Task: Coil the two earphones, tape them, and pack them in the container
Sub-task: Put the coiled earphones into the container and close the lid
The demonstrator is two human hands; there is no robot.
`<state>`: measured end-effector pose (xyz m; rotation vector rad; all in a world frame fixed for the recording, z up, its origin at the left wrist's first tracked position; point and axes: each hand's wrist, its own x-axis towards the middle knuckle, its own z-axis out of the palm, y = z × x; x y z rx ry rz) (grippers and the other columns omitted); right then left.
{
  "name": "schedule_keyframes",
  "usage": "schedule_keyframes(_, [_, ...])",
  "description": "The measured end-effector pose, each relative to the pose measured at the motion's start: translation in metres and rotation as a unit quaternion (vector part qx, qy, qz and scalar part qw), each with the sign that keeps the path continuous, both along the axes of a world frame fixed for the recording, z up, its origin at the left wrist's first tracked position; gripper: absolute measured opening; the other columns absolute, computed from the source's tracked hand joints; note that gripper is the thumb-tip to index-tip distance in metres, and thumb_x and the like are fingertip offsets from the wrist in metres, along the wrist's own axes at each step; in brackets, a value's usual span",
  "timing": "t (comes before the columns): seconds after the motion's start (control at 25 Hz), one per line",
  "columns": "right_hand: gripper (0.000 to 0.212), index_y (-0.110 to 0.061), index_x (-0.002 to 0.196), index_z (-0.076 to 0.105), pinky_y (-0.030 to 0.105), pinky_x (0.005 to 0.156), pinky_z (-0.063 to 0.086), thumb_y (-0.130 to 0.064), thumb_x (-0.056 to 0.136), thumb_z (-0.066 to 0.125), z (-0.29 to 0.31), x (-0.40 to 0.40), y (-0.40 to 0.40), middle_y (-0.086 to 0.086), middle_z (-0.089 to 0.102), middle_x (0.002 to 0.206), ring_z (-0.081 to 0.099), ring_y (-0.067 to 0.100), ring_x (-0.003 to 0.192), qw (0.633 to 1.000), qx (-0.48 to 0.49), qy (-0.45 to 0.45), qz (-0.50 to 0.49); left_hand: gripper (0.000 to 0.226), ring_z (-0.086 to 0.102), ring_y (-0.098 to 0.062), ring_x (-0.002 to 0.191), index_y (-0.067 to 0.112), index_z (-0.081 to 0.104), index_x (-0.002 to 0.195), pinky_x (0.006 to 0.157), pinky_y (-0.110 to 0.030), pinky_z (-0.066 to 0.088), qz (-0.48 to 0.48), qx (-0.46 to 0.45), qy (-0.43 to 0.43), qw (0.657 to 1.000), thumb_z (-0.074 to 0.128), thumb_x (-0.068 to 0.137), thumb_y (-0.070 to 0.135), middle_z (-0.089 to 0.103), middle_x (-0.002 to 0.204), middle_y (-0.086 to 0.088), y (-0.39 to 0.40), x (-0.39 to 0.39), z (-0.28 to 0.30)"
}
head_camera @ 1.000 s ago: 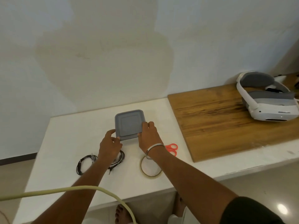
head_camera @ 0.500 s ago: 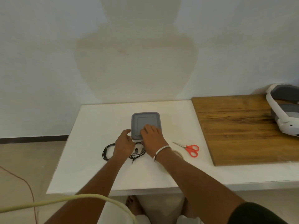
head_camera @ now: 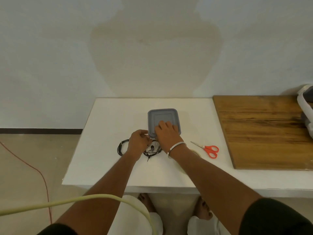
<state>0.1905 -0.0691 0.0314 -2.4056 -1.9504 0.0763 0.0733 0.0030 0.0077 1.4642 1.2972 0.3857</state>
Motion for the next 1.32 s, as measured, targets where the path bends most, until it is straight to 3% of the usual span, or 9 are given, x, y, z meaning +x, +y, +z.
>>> schedule_keyframes(0.2, [0.026, -0.012, 0.113, 0.049, 0.042, 0.093, 0.036, -0.006, 0.088, 0.048, -0.001, 0.003, 0.001, 0.009, 0.042, 0.124, 0.041, 0.031, 0.112, 1.000, -0.008, 0.002, 0.010, 0.018, 0.066, -0.009, 0.059, 0.012, 0.061, 0.102, 0.060, -0.022, 0.056, 0.026, -0.016, -0.004, 1.000, 0.056, 0.090, 0.000, 0.070, 0.070, 0.003, -0.001, 0.000, 0.000])
schedule_keyframes(0.4, [0.024, -0.013, 0.113, 0.049, 0.042, 0.092, 0.036, -0.012, 0.089, 0.050, -0.005, 0.004, 0.001, 0.008, 0.042, 0.125, 0.040, 0.030, 0.112, 1.000, -0.005, -0.002, 0.010, 0.017, 0.065, -0.012, 0.055, 0.011, 0.061, 0.100, 0.063, -0.028, 0.057, 0.049, -0.045, -0.012, 0.998, 0.057, 0.088, 0.000, 0.070, 0.068, -0.003, 0.001, 0.002, -0.002])
schedule_keyframes(0.56, [0.025, -0.014, 0.113, 0.049, 0.043, 0.091, 0.037, -0.019, 0.089, 0.052, -0.008, 0.000, 0.004, 0.007, 0.043, 0.124, 0.042, 0.030, 0.111, 1.000, 0.002, -0.031, 0.003, 0.018, 0.063, -0.016, 0.056, 0.010, 0.062, 0.101, 0.075, -0.039, 0.058, 0.048, -0.054, -0.015, 0.997, 0.057, 0.087, -0.001, 0.071, 0.069, -0.006, 0.002, 0.002, -0.004])
schedule_keyframes(0.72, [0.024, -0.014, 0.114, 0.048, 0.043, 0.090, 0.038, -0.019, 0.091, 0.052, -0.006, 0.006, 0.005, 0.006, 0.044, 0.123, 0.043, 0.029, 0.111, 0.999, 0.009, -0.038, 0.037, 0.020, 0.064, -0.014, 0.057, 0.012, 0.061, 0.101, 0.069, -0.034, 0.058, 0.048, -0.054, -0.002, 0.997, 0.059, 0.085, 0.001, 0.070, 0.070, -0.005, 0.003, 0.003, -0.003])
schedule_keyframes(0.84, [0.023, -0.011, 0.113, 0.048, 0.040, 0.088, 0.038, -0.025, 0.095, 0.047, 0.001, 0.012, 0.000, 0.008, 0.047, 0.121, 0.046, 0.028, 0.107, 0.995, 0.053, -0.037, 0.073, 0.016, 0.065, -0.008, 0.052, 0.016, 0.059, 0.097, 0.056, -0.023, 0.054, 0.054, -0.055, -0.010, 0.997, 0.060, 0.087, 0.003, 0.070, 0.068, -0.003, 0.003, 0.002, -0.003])
schedule_keyframes(0.96, [0.022, -0.008, 0.098, 0.055, 0.039, 0.076, 0.042, -0.029, 0.094, 0.049, 0.023, 0.025, -0.008, 0.010, 0.056, 0.100, 0.053, 0.028, 0.087, 0.980, 0.165, 0.023, 0.105, 0.013, 0.068, -0.010, 0.058, 0.014, 0.060, 0.098, 0.063, -0.026, 0.057, 0.069, -0.067, -0.022, 0.995, 0.061, 0.089, 0.006, 0.070, 0.072, -0.004, 0.002, 0.002, -0.004])
schedule_keyframes(1.08, [0.015, -0.009, 0.091, 0.056, 0.031, 0.067, 0.040, -0.024, 0.090, 0.052, 0.044, 0.056, -0.014, 0.005, 0.059, 0.086, 0.051, 0.020, 0.074, 0.938, 0.321, 0.130, -0.006, 0.013, 0.069, -0.016, 0.066, 0.012, 0.060, 0.100, 0.078, -0.035, 0.058, 0.068, -0.067, -0.030, 0.995, 0.060, 0.089, 0.006, 0.070, 0.072, -0.004, 0.002, 0.002, -0.007])
schedule_keyframes(1.2, [0.018, -0.007, 0.097, 0.057, 0.016, 0.064, 0.030, -0.023, 0.094, 0.048, 0.051, 0.090, -0.021, 0.006, 0.060, 0.088, 0.051, 0.016, 0.075, 0.834, 0.431, 0.254, -0.234, 0.016, 0.067, -0.015, 0.063, 0.007, 0.060, 0.106, 0.078, -0.035, 0.056, 0.051, -0.053, -0.037, 0.997, 0.060, 0.090, 0.006, 0.069, 0.070, -0.005, 0.001, -0.001, -0.007])
schedule_keyframes(1.32, [0.028, 0.004, 0.108, 0.055, 0.020, 0.065, 0.030, -0.019, 0.097, 0.043, 0.033, 0.119, -0.035, 0.024, 0.062, 0.104, 0.059, 0.034, 0.093, 0.734, 0.416, 0.298, -0.447, 0.019, 0.063, -0.013, 0.055, 0.004, 0.060, 0.110, 0.070, -0.030, 0.055, 0.030, -0.043, -0.057, 0.997, 0.058, 0.091, 0.004, 0.066, 0.077, -0.003, -0.002, -0.004, 0.002])
